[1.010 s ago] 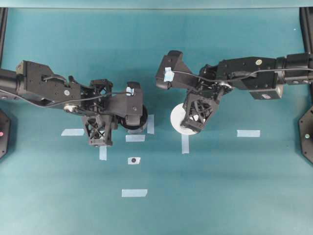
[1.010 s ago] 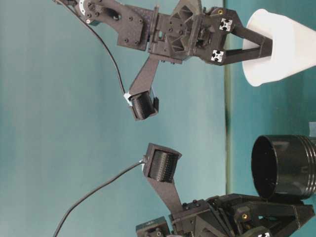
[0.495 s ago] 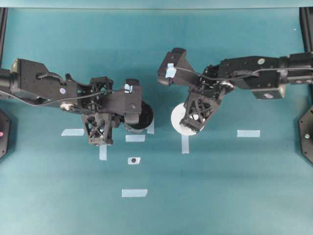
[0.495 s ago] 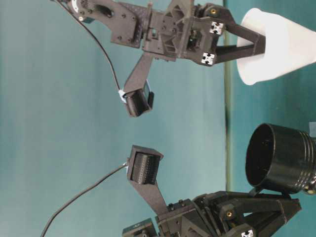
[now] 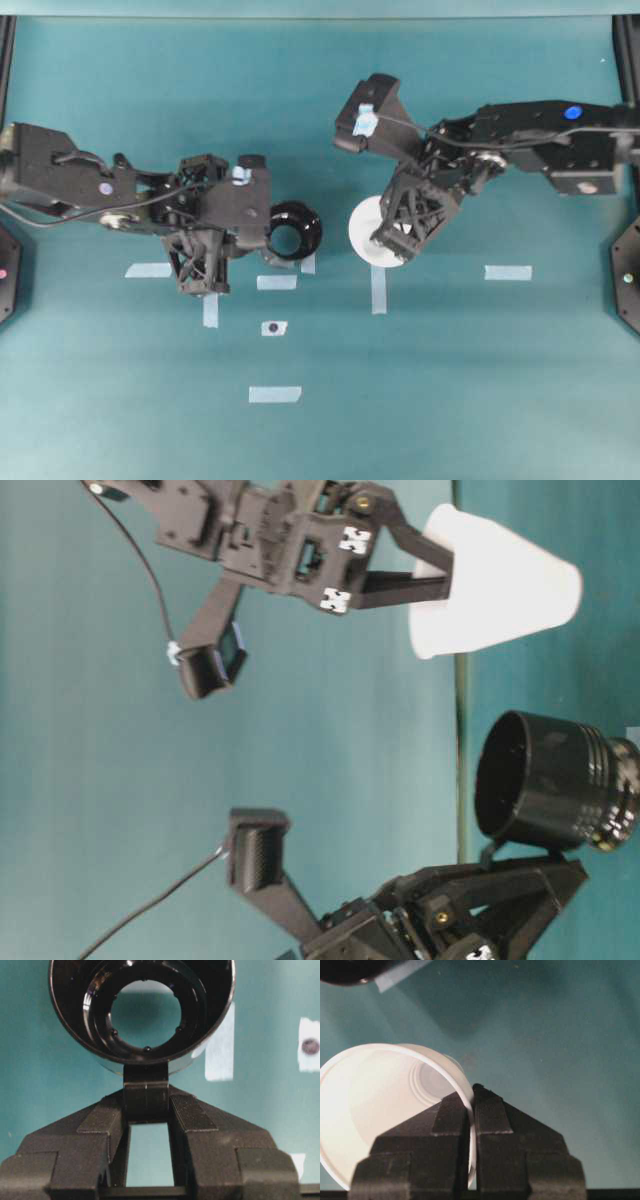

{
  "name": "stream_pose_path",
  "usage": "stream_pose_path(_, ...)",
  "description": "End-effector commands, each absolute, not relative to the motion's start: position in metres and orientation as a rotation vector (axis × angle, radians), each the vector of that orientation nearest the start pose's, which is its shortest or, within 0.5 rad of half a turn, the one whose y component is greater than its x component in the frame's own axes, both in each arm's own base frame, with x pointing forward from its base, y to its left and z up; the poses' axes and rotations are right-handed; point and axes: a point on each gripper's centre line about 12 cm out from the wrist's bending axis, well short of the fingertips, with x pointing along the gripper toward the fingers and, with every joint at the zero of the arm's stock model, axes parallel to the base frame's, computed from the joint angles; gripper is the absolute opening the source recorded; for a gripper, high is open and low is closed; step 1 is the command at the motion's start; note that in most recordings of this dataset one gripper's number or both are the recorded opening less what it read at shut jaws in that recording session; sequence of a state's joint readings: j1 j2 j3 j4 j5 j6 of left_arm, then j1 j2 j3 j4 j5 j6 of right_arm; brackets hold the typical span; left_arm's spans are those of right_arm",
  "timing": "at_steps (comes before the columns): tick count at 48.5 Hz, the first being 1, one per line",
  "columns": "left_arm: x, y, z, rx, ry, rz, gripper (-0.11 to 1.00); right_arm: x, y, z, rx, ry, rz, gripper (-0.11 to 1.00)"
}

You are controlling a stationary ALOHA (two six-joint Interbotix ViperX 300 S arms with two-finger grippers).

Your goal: Holding the cup holder with the left arm, the right arm places the cup into the cup holder.

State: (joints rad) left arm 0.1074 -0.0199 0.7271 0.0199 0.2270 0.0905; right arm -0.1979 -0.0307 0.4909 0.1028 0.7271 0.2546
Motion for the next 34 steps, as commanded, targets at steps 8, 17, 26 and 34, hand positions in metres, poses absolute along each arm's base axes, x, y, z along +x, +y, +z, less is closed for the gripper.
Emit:
stream_pose_path(8, 0.354, 0.039, 0.158, 0.06, 0.814, 0.062, 0.24, 0.355, -0.064, 0.254, 0.451, 0.952, -0.291, 0.03)
stream_pose_path(17, 0.36, 0.04, 0.165, 0.065, 0.759, 0.064, 0.24, 0.364, -0.066, 0.28, 0.445, 0.879, -0.28, 0.03)
stream_pose_path(26, 0.367, 0.04, 0.173, 0.069, 0.682, 0.068, 0.24, 0.373, -0.068, 0.292, 0.442, 0.838, -0.275, 0.03)
stream_pose_path(34, 0.373, 0.041, 0.178, 0.072, 0.638, 0.07, 0.24, 0.383, -0.07, 0.288, 0.44, 0.81, -0.275, 0.03)
